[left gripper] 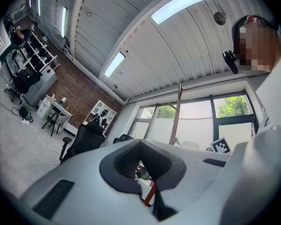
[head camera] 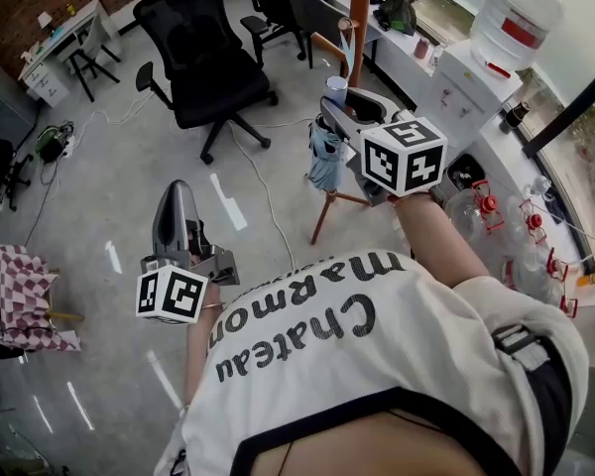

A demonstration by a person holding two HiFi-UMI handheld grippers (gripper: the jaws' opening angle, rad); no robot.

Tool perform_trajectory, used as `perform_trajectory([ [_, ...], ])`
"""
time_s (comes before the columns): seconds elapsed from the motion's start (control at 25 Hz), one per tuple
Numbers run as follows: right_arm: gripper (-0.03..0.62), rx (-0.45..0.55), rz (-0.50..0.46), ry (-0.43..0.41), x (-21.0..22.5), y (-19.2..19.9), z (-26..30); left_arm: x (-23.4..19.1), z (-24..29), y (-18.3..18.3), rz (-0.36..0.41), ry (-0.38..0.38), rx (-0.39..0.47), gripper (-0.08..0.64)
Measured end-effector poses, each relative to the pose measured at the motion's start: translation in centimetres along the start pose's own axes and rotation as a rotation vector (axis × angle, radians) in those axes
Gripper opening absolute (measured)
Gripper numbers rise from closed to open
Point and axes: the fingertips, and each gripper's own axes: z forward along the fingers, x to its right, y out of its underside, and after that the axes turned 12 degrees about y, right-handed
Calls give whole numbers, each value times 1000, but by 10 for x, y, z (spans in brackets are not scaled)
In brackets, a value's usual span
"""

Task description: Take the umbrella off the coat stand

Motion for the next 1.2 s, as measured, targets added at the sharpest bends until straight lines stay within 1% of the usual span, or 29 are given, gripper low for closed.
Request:
perform_trajectory([
  [0.24, 152, -1, 1, -3, -4, 1, -2, 0, -2, 1, -4, 4, -6, 11],
  [0.72, 152, 18, 16, 31, -3, -3, -9, 0, -4, -5, 1, 29, -7, 11],
  [1.2, 150, 30, 22, 29, -10, -5, -15, -1, -13, -8, 0, 26, 2, 11],
])
